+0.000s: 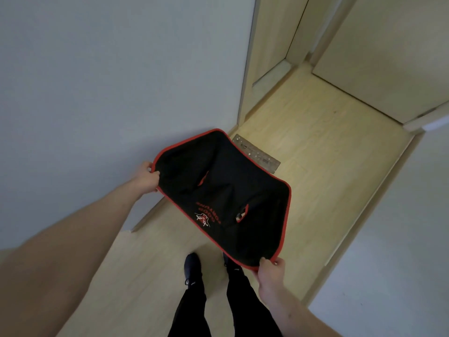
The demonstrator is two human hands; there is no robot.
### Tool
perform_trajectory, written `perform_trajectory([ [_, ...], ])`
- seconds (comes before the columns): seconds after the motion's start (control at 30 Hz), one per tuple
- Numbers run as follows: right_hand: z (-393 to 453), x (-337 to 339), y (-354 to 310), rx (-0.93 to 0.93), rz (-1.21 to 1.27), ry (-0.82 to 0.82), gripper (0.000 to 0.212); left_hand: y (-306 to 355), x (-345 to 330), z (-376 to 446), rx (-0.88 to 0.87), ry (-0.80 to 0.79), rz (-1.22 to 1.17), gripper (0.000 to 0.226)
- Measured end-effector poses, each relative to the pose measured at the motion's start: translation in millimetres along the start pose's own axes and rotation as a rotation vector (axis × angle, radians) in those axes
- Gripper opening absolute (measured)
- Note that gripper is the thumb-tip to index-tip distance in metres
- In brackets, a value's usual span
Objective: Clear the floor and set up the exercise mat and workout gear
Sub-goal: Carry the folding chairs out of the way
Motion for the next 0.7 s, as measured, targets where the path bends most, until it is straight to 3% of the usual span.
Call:
perform_trajectory([
  [0.1, 1, -11, 19, -0.084, -0.111, -0.076, 0.040, -7, 3, 9, 0.027, 0.010, 0.010, 0.023],
  [0.23, 6, -21, 38, -0.181, -0.381, -0.191, 0.039, -22, 5, 12, 0.082, 0.011, -0.022, 0.023],
  [0.4, 5, -22, 55, -0.291, -0.757, -0.367, 0.030, -55, 9, 4, 0.123, -0.013, 0.002, 0.016],
  [0.53, -4, -17, 58, -0.337, -1.062, -0.500, 0.021, -85, 6, -12, 0.198, 0.001, -0.025, 0.026],
  [0.7, -5, -32, 49, -0.277, -1.129, -0.534, 0.048, -126, 1, -28, 0.285, -0.039, -0.124, 0.048],
])
Point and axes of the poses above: each hand's wrist, its own z-axis towards the middle knuckle, its own x-axis out of the back of the hand, y = z × x, the point moved 8 cm from there along z, towards the middle knuckle, and after that the axes turned 5 degrees about x, right-handed, at the moved point
